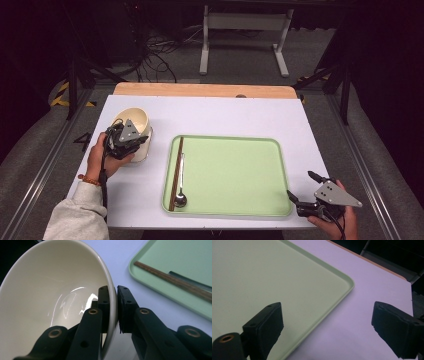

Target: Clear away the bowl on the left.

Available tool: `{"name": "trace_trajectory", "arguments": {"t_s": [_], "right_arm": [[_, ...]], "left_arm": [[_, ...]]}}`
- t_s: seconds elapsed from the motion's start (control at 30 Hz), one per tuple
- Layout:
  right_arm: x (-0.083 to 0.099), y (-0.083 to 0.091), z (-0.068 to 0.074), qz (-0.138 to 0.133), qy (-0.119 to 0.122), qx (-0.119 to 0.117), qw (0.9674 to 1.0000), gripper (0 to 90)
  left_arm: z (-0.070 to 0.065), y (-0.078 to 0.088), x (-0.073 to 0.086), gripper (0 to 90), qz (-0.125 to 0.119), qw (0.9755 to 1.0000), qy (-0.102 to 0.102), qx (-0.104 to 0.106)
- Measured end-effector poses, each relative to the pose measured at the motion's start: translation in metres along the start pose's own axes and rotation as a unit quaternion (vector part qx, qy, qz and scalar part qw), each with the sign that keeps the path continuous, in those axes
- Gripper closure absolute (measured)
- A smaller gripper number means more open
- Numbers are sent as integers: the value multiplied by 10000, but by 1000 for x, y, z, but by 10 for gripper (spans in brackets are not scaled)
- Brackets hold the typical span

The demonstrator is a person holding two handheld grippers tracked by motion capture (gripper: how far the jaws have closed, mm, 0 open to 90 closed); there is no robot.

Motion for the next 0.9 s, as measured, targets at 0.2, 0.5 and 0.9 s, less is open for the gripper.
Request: {"name": "trace_trajectory", "arguments": {"t_s": [0.2, 0.5, 0.9], "right_arm": [[0, 0, 0, 2, 5, 2, 10000, 106], [0, 1, -1, -3, -13, 16, 10000, 106], [0, 1, -1, -13, -35, 4, 10000, 106]], "left_arm": [[-10, 7, -14, 824, -168, 9997, -179, 35], [-29, 12, -33, 824, -333, 9980, -505, 188], [-57, 11, -53, 823, -445, 9939, -884, 489]]}}
Point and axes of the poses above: each handheld gripper's, and its own axes: y roughly backward along the jaws, x roughly out of its underside, z roughly to its left, the point moved 7 cm from there along -y, roughly forward along the jaws
